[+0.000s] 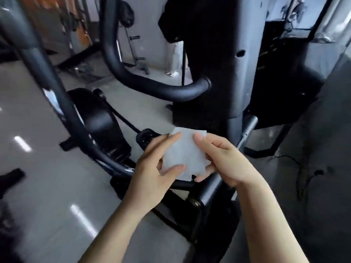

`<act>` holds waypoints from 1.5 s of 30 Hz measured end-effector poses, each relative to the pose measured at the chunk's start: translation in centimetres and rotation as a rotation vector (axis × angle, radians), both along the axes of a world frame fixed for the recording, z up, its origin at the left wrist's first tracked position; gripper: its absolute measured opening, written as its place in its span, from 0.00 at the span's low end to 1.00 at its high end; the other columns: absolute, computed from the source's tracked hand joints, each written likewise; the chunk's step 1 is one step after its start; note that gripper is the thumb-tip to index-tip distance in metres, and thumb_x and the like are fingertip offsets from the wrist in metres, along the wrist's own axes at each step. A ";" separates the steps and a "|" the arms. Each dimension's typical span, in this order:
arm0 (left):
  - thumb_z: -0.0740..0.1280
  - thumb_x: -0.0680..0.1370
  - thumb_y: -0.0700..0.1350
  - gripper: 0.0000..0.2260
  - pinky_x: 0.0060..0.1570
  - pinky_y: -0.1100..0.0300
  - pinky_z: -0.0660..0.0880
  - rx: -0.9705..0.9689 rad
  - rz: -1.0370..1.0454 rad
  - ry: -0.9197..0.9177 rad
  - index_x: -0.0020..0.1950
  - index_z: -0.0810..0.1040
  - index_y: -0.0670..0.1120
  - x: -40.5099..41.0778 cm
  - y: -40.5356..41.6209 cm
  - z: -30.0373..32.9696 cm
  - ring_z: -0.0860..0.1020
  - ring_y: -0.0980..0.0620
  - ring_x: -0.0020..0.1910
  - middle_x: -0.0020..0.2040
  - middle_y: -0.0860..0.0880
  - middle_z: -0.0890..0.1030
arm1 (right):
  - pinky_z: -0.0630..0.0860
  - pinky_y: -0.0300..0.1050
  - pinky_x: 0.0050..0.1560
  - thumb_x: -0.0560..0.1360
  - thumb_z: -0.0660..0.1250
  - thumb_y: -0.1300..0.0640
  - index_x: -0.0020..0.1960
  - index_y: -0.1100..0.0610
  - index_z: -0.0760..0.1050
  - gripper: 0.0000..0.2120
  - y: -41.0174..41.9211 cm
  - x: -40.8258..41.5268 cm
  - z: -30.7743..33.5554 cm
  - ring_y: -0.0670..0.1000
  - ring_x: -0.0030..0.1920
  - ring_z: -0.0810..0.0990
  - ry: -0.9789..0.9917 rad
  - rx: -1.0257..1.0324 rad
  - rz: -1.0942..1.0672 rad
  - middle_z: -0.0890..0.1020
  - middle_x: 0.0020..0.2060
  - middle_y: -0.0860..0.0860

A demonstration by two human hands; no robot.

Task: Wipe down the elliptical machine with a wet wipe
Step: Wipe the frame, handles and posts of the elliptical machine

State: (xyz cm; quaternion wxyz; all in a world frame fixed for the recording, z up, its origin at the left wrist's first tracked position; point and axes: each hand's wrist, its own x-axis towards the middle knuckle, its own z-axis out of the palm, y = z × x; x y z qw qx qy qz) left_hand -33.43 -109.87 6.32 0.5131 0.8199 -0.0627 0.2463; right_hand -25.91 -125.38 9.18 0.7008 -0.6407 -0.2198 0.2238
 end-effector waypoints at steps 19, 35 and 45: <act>0.71 0.74 0.51 0.28 0.58 0.72 0.69 0.548 0.448 -0.338 0.72 0.66 0.61 -9.5 10.7 16.8 0.73 0.59 0.63 0.71 0.62 0.65 | 0.81 0.48 0.52 0.70 0.68 0.60 0.58 0.62 0.78 0.17 12.7 -2.7 16.3 0.55 0.55 0.82 -0.212 0.561 0.384 0.84 0.53 0.56; 0.49 0.85 0.53 0.20 0.72 0.52 0.62 -0.217 0.370 -0.394 0.78 0.58 0.54 -2.6 15.1 35.8 0.63 0.54 0.74 0.77 0.56 0.62 | 0.60 0.27 0.61 0.83 0.54 0.59 0.71 0.56 0.69 0.18 24.4 0.9 45.0 0.47 0.71 0.63 -1.770 0.384 -0.507 0.67 0.73 0.51; 0.44 0.83 0.58 0.22 0.58 0.56 0.65 -0.249 0.354 -0.364 0.76 0.60 0.58 -1.4 16.2 36.0 0.73 0.65 0.53 0.55 0.64 0.73 | 0.70 0.42 0.63 0.81 0.58 0.58 0.62 0.56 0.78 0.14 21.9 1.7 36.0 0.49 0.63 0.73 -1.871 0.333 -0.317 0.75 0.66 0.51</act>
